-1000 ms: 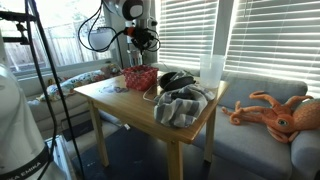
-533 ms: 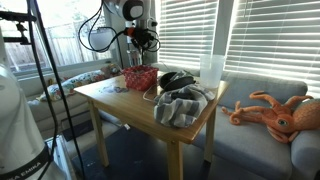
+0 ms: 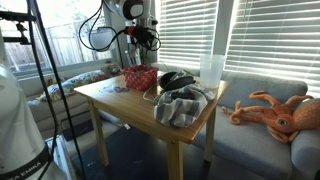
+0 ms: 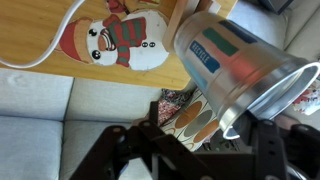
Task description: Pick up the silver cup and put it on the two wooden blocks on the top left side of the table
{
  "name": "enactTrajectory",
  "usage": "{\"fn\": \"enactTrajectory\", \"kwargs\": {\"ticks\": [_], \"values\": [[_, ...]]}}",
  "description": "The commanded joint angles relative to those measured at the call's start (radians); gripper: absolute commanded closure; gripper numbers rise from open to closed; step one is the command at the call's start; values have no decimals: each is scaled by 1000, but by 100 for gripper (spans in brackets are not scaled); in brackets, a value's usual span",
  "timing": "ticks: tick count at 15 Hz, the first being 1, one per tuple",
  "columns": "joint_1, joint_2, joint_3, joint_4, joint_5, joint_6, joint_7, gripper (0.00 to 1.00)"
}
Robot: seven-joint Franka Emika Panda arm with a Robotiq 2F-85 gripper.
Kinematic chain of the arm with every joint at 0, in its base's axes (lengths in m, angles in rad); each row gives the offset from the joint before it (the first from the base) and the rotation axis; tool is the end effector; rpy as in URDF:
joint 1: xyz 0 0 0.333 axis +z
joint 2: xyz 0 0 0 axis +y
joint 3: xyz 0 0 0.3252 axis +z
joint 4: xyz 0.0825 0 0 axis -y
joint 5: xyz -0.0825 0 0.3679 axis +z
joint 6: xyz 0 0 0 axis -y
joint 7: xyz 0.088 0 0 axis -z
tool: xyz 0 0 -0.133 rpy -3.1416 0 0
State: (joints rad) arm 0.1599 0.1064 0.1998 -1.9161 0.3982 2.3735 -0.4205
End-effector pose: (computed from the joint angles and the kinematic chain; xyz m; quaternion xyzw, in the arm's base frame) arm 0.5707 0.2229 0.4701 -0.9358 -0.2569 -0.1761 0.1651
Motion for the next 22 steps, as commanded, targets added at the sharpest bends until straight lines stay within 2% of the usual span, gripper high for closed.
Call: {"fn": "enactTrajectory", "kwargs": {"ticks": [1, 16, 22], "values": [[-9, -1, 4, 9, 17, -7, 5, 0], [-23, 11, -23, 9, -63, -51, 118, 0], [-20, 12, -33, 11, -147, -60, 195, 0]]}}
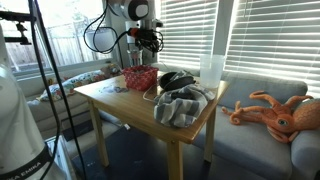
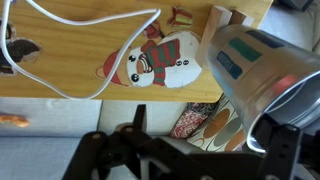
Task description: Pick up the silver cup and put it on the two wooden blocks on the top left side of the table
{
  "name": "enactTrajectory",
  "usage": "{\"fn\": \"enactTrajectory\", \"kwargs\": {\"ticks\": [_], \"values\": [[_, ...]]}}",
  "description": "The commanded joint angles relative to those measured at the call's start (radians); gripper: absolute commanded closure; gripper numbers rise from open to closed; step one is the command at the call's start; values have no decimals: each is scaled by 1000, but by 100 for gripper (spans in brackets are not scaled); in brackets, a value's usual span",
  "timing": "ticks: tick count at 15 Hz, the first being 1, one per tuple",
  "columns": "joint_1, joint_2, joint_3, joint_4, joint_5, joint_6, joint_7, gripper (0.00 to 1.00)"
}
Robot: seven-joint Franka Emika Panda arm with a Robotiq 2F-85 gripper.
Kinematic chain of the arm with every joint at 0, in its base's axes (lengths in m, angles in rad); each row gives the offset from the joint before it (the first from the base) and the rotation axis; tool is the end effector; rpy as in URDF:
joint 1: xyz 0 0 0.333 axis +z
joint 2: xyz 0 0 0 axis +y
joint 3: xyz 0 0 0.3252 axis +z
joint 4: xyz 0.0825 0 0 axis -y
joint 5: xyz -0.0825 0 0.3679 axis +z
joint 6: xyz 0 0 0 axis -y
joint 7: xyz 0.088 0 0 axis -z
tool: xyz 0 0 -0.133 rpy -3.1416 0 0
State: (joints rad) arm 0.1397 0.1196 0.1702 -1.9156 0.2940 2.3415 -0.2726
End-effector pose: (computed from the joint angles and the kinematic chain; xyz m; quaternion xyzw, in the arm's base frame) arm 0.5799 0.1927 0.4573 -0.9600 -0.1971 -0.1485 0.1321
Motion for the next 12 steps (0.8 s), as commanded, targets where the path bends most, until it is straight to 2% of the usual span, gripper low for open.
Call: {"fn": "enactTrajectory", "kwargs": {"ticks": [1, 12], "values": [[1, -1, -4, 11, -55, -29, 58, 0], [3, -4, 0, 19, -69, -40, 78, 0]]}}
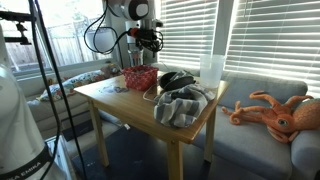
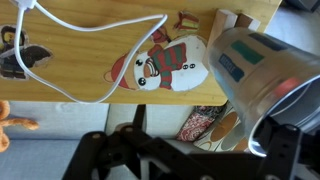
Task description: Pick up the silver cup and put it on the two wooden blocks on the top left side of the table
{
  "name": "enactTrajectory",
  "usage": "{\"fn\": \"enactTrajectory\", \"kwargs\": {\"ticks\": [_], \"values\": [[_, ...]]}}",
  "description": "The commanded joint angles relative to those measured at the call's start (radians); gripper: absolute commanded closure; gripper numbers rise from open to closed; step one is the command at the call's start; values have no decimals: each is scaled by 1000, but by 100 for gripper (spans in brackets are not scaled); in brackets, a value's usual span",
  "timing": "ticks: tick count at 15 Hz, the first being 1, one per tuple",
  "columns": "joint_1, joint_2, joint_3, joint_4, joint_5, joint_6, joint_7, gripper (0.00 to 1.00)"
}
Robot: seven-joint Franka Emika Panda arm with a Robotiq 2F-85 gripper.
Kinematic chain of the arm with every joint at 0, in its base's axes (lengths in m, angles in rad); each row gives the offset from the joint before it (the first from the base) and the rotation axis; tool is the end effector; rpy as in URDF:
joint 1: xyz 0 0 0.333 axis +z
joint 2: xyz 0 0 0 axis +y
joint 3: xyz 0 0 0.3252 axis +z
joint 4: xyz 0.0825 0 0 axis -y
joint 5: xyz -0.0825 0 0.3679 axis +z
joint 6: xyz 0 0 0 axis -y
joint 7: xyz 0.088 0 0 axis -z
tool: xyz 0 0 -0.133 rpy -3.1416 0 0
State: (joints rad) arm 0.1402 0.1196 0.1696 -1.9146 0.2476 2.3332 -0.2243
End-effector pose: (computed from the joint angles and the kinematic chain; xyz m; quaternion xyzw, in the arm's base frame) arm 0.5795 0.1913 0.4564 -0.9646 -0.1882 -0.1431 0.1171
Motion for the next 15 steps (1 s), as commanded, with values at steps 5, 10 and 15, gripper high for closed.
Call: {"fn": "enactTrajectory", "kwargs": {"ticks": [5, 10, 15], "values": [[5, -2, 3, 36, -19, -58, 30, 0], [6, 3, 2, 53, -18, -87, 30, 0], [6, 4, -5, 55, -44, -109, 63, 0]]}}
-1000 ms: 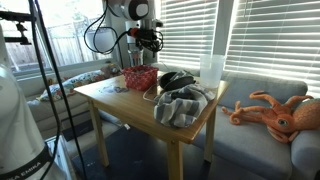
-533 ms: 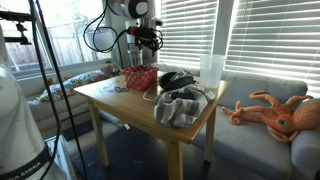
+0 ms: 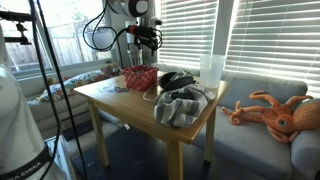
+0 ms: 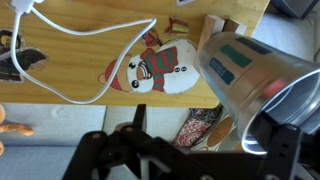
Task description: Pick up the silver cup and put it on the two wooden blocks on the top left side of the table
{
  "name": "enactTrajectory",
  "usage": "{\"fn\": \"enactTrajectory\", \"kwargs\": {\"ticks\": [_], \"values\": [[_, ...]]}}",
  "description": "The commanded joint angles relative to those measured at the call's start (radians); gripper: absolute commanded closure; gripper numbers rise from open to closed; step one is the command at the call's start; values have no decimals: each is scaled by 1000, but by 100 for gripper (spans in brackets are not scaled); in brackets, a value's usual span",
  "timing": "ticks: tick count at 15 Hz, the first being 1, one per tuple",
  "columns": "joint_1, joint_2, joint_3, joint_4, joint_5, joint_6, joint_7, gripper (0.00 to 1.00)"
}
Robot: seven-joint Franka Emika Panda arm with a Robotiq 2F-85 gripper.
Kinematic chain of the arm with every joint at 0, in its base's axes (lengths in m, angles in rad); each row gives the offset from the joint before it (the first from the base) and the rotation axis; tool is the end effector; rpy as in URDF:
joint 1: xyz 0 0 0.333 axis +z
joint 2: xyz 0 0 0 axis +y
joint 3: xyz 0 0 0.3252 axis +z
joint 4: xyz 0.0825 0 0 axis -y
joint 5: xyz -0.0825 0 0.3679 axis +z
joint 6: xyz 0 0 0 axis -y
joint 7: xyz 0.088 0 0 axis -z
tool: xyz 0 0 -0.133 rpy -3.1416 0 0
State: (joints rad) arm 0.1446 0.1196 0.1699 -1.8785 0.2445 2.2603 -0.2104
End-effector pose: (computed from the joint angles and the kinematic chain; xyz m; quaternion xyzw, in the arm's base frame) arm 0.5772 0.1961 0.4655 -0.9664 -0.1908 -0.1239 0.1199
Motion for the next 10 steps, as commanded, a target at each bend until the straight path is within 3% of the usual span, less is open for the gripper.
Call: {"fn": "enactTrajectory", "kwargs": {"ticks": [1, 10], "values": [[1, 4, -7, 18, -51, -43, 61, 0], [1, 1, -11, 18, -60, -67, 83, 0]]}}
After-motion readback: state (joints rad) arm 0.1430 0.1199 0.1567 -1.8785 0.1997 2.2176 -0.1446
